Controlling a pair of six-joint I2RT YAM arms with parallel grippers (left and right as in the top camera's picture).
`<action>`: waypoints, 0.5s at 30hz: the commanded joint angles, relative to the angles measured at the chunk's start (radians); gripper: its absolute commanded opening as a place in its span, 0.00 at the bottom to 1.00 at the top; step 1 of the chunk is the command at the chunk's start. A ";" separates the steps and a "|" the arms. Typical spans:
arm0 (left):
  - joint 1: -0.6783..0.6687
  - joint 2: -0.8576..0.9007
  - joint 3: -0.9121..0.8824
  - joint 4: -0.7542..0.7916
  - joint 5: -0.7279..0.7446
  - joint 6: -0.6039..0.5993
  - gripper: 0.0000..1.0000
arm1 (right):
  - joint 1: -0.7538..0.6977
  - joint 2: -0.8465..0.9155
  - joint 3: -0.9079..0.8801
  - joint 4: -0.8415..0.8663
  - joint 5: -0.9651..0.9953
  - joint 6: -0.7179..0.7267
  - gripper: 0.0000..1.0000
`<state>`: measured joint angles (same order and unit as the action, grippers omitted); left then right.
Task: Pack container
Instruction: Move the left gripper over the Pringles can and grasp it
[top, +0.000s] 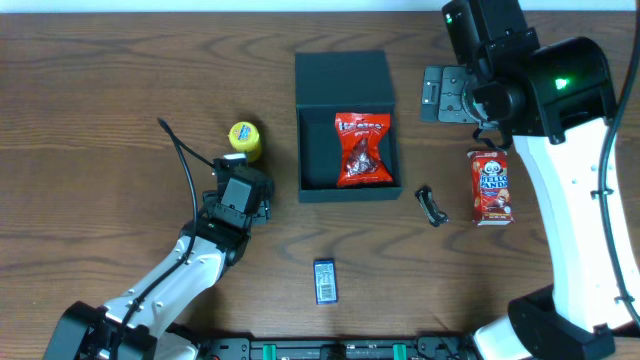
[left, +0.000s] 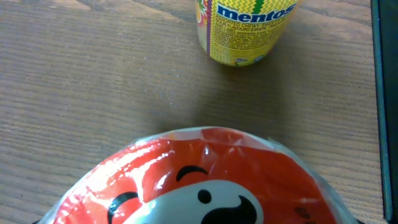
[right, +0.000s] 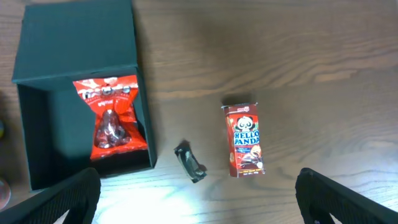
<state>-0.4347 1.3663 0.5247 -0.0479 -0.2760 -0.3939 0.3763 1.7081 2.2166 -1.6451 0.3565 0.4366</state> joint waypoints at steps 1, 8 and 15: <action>0.004 0.006 -0.006 0.000 0.006 -0.003 0.71 | -0.005 -0.002 0.001 0.000 0.022 0.013 0.99; 0.004 0.006 -0.006 0.000 0.015 -0.003 0.66 | -0.005 -0.002 0.001 -0.001 0.022 0.012 0.99; 0.004 0.006 -0.006 -0.001 0.015 -0.003 0.61 | -0.005 -0.002 0.001 -0.002 0.022 0.012 0.99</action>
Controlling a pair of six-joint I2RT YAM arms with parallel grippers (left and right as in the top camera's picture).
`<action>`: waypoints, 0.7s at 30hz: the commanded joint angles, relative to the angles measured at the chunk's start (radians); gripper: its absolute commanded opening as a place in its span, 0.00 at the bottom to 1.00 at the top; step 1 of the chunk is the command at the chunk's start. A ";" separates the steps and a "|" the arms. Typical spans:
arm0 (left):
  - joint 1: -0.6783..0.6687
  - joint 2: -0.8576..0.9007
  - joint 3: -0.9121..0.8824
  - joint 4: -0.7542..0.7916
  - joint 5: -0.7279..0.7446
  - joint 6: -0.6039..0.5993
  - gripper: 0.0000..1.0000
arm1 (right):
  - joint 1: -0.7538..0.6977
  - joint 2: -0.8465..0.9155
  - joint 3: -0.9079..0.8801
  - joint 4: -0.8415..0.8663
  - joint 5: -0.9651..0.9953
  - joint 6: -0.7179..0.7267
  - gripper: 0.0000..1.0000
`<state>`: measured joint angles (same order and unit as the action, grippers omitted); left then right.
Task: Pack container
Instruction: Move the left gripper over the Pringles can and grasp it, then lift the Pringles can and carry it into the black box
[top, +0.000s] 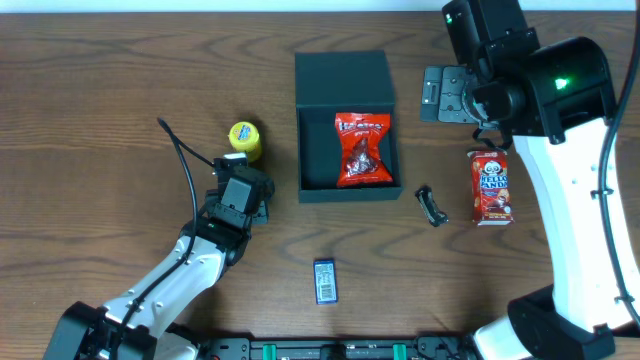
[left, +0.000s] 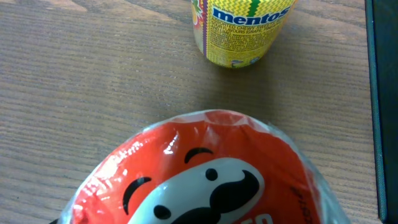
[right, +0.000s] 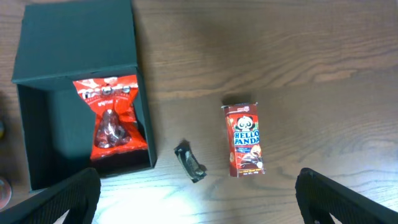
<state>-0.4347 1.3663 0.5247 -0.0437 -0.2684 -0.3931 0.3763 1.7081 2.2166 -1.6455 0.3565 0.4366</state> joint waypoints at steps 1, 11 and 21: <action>0.004 0.006 -0.006 -0.005 0.007 -0.004 0.61 | -0.005 -0.002 0.001 -0.001 0.022 0.012 0.99; 0.004 0.006 -0.006 -0.008 0.008 -0.004 0.58 | -0.005 -0.002 0.001 -0.004 0.022 0.012 0.99; 0.004 0.006 -0.006 -0.008 0.011 -0.004 0.25 | -0.005 -0.002 0.000 -0.004 0.022 0.012 0.99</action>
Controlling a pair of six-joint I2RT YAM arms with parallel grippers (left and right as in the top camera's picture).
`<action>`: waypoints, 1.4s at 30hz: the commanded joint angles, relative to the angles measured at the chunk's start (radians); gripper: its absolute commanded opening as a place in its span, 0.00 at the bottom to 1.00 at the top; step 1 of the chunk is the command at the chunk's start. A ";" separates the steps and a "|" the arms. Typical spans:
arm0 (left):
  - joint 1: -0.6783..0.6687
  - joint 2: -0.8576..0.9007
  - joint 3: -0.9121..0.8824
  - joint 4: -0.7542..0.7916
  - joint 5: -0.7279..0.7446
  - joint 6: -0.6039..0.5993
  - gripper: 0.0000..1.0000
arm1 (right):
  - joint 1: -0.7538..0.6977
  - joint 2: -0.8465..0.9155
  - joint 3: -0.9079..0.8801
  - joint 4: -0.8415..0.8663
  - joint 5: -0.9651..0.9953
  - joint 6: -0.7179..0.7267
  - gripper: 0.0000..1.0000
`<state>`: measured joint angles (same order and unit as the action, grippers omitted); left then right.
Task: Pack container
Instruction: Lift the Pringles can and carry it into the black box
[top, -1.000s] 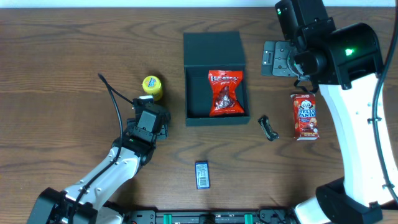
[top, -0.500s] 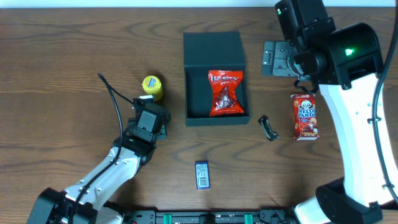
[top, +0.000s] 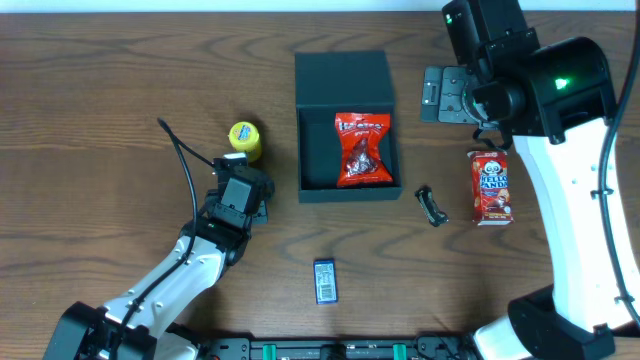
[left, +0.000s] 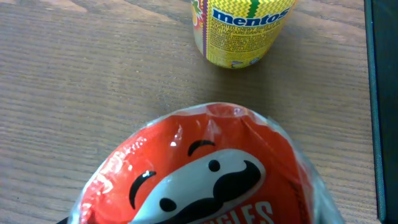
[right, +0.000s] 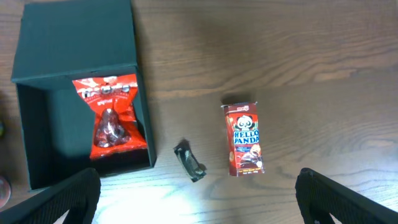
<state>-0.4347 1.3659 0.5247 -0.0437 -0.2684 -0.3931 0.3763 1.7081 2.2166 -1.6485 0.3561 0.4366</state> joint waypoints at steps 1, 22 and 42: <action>0.004 0.006 -0.006 -0.008 0.015 -0.004 0.17 | -0.005 -0.002 0.000 -0.001 0.022 0.012 0.98; -0.212 -0.189 0.548 -0.742 0.113 -0.004 0.06 | -0.005 -0.002 -0.002 -0.010 0.040 0.012 0.99; -0.118 0.692 1.638 -1.421 0.624 0.253 0.06 | -0.005 -0.002 -0.022 -0.031 0.040 0.012 0.99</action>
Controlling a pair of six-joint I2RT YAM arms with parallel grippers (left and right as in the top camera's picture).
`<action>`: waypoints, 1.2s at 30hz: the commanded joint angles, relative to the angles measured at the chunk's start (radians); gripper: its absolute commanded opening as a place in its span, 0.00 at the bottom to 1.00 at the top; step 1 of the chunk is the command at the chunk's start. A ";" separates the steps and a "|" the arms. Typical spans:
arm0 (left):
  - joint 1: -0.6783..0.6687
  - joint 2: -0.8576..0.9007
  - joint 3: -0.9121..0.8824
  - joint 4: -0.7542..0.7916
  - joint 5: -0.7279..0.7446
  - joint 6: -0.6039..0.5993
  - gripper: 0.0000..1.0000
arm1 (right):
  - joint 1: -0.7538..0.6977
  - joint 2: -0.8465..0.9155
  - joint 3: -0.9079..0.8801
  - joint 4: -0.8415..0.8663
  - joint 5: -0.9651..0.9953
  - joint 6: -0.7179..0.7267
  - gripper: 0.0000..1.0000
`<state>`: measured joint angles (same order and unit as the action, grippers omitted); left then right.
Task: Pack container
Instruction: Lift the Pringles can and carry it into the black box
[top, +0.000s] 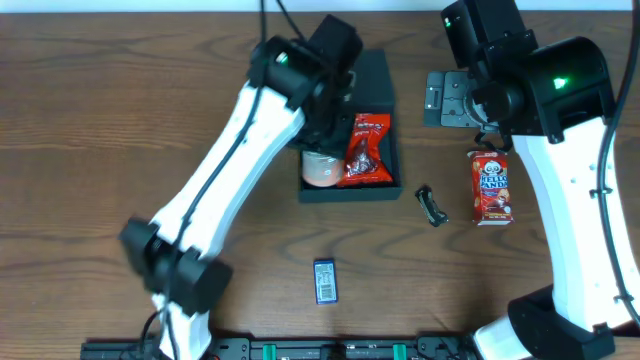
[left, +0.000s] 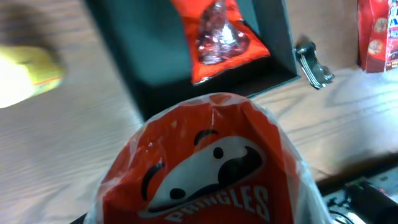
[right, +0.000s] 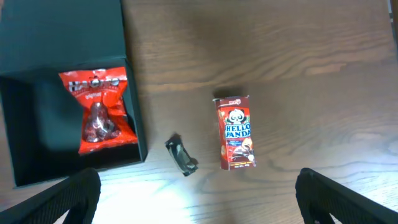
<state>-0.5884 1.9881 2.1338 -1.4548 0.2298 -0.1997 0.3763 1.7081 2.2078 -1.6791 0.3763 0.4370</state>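
The dark open box (top: 345, 75) lies at the table's back middle with a red snack bag (top: 366, 150) in its right half. My left gripper (top: 322, 140) is shut on a red Pringles can (left: 211, 162), whose pale end (top: 320, 168) shows over the box's left front part. I cannot tell whether it touches the box floor. The can hides the left fingers in the left wrist view. My right gripper (right: 199, 205) hangs open high above the table, with a Hello Panda box (right: 235, 132) and a black clip (right: 181, 156) below it.
A blue packet (top: 325, 281) lies near the front edge. A yellow Mentos can (left: 25, 74) shows blurred left of the box in the left wrist view; my left arm (top: 230, 160) hides it from overhead. The right arm (top: 570, 150) stands along the right side.
My left arm has gone from low on the table beside the Mentos can to stretched over the box, still shut on the Pringles can. The right wrist view has shifted slightly.
At all three earlier moments my left gripper sat low on the table below the Mentos can, holding the Pringles can, which showed more of its face each time. Now the can is over the box's left half. The right gripper stayed open, high over the table.
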 joint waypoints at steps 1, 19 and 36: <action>0.046 0.097 0.029 -0.011 0.147 0.067 0.06 | -0.005 -0.002 -0.015 0.000 0.019 0.011 0.99; 0.071 0.352 0.029 -0.012 0.114 0.072 0.06 | -0.005 -0.002 -0.080 0.032 0.019 0.011 0.99; 0.071 0.353 0.029 -0.010 0.073 0.054 0.38 | -0.005 -0.002 -0.080 0.033 0.019 0.011 0.99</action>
<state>-0.5163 2.3249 2.1429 -1.4586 0.3256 -0.1524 0.3763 1.7081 2.1323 -1.6482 0.3763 0.4370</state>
